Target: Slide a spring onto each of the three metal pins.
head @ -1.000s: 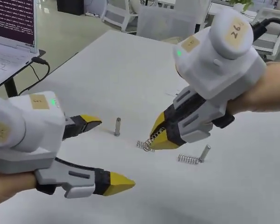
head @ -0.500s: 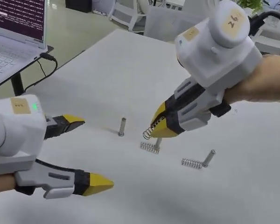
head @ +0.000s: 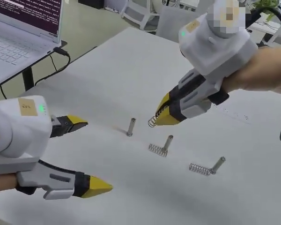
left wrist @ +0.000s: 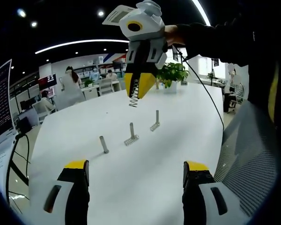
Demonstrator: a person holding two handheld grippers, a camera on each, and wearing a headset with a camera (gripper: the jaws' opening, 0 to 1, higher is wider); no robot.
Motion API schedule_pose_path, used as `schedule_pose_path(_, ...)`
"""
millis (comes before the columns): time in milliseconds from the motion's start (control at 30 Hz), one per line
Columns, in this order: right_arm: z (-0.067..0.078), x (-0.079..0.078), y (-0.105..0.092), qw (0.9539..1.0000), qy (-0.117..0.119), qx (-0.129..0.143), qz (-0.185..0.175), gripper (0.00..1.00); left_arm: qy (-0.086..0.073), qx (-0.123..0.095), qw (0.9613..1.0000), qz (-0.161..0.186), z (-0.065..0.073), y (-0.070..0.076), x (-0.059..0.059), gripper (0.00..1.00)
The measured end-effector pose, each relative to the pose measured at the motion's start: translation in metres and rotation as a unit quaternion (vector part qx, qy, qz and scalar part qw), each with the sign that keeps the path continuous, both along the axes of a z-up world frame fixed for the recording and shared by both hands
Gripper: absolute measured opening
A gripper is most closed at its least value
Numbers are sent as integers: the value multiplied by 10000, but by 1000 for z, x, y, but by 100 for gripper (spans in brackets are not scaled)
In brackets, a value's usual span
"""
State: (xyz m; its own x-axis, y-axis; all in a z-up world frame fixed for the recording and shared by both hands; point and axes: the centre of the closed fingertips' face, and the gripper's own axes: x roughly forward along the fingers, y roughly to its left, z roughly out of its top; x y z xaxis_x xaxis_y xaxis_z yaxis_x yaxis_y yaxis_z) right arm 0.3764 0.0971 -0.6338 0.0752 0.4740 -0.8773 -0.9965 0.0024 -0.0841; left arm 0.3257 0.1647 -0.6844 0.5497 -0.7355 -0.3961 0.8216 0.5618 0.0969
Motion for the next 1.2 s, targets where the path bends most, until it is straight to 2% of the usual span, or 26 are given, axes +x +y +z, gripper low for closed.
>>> schedule_pose_path(167, -5, 16, 1, 9998, -13, 20, -206, 8, 35, -21, 10000, -31, -4, 0, -1, 80)
schedule_pose_path(633, -37, 58, 9, 9985, 87, -115, -537, 8, 110, -16, 9997, -200, -14, -5, -2, 79)
schedule_pose_path(1200, -68, 86, 17, 9964, 142, -258, -791, 8, 223, -83, 9993, -286, -25, -8, -5, 76)
